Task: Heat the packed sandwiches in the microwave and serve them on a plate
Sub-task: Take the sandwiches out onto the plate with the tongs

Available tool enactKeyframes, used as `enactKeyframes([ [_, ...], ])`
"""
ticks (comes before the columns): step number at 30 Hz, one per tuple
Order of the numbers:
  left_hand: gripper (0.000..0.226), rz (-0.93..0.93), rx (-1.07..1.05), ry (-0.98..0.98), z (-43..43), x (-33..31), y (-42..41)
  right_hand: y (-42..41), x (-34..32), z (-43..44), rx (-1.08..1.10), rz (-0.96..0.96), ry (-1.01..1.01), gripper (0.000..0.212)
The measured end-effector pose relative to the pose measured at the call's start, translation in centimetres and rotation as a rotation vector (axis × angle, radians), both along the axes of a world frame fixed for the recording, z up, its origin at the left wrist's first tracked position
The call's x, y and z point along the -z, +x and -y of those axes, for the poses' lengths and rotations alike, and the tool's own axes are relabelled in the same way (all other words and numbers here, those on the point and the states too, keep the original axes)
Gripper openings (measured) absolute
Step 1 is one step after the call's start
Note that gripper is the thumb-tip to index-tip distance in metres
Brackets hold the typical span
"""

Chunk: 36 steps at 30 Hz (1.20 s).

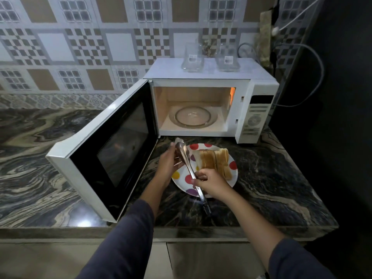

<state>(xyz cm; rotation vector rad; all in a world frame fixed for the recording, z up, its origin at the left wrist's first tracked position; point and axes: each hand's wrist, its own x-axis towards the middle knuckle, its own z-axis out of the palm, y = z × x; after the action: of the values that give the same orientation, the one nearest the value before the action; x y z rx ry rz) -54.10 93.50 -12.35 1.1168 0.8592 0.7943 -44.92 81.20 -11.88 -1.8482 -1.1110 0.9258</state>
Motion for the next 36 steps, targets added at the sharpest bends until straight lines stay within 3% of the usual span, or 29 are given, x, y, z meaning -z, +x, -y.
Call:
enactKeyframes([
  [3, 0.039, -0.057, -0.058, 0.067, -2.2, 1.3, -0.8, 0.0, 0.2, -2.8, 0.033, 0.05, -0.052, 0.007],
  [8, 0.032, -0.488, -0.158, 0.378, -3.0, 7.0, -3.3, -0.2, 1.7, -6.5, 0.071, 0.281, -0.228, 0.022],
  [10, 0.03, -0.561, -0.118, 0.491, -3.2, 8.4, -3.7, -0.4, 2.2, -7.4, 0.063, 0.353, -0.313, 0.012],
  [14, 0.035, -0.665, 0.052, 0.695, -2.8, 9.8, -4.8, -1.1, 2.5, -8.7, 0.072, 0.501, -0.389, 0.031],
  [21, 0.041, -0.688, 0.055, 0.731, -3.1, 9.9, -5.0, -1.1, 2.6, -9.3, 0.016, 0.843, -0.396, 0.027],
  [28, 0.038, -0.683, 0.053, 0.749, -2.8, 9.8, -5.0, -0.8, 3.1, -9.3, -0.049, 0.885, -0.438, 0.032],
  [36, 0.038, -0.703, 0.039, 0.76, -2.9, 10.1, -4.8, -0.7, 2.3, -8.5, 0.108, 0.835, -0.32, 0.03],
])
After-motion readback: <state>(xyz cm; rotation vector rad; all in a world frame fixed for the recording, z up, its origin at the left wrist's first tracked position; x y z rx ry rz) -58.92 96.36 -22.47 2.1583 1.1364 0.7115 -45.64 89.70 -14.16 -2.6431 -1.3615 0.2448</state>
